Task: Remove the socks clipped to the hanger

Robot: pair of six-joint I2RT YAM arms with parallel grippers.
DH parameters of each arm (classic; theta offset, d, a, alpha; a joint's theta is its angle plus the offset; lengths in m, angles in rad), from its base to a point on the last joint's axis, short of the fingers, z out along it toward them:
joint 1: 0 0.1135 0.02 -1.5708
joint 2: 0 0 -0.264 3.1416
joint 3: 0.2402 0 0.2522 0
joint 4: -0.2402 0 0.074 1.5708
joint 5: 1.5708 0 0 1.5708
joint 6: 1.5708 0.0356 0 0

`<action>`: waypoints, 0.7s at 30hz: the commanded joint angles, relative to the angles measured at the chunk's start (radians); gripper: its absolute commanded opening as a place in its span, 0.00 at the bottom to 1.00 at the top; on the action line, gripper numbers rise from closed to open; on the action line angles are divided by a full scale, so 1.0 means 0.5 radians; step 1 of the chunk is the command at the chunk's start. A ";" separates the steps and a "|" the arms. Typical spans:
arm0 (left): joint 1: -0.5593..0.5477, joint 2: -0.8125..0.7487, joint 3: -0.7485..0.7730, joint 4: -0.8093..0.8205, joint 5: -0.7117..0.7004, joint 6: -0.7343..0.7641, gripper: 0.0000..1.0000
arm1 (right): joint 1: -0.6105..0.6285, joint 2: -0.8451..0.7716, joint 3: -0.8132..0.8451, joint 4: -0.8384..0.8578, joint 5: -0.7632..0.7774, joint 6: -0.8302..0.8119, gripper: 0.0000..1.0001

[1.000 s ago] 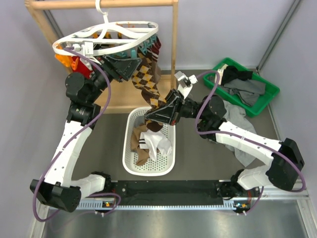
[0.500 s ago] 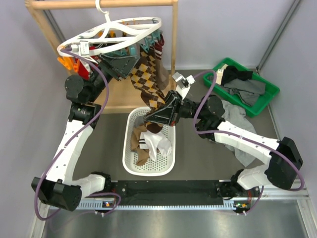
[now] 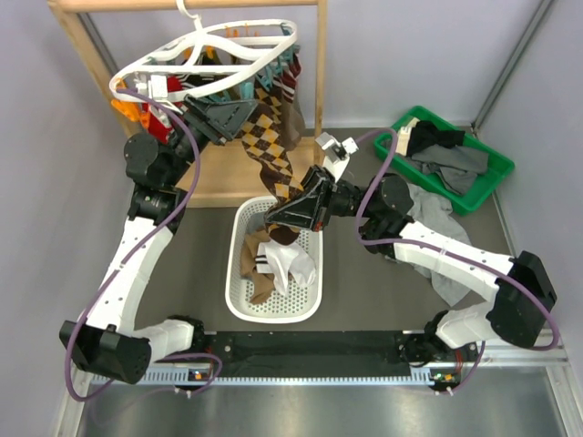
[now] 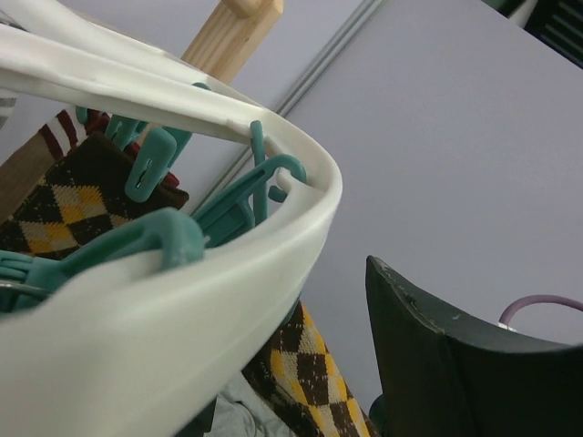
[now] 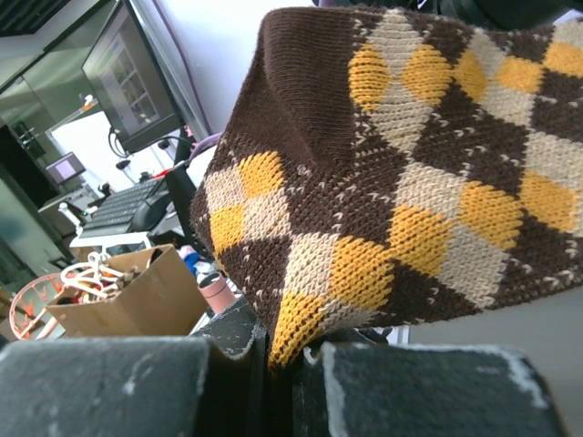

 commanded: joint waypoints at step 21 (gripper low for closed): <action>0.017 0.052 0.167 -0.318 -0.256 -0.082 0.26 | -0.014 0.026 0.092 0.080 -0.042 0.012 0.00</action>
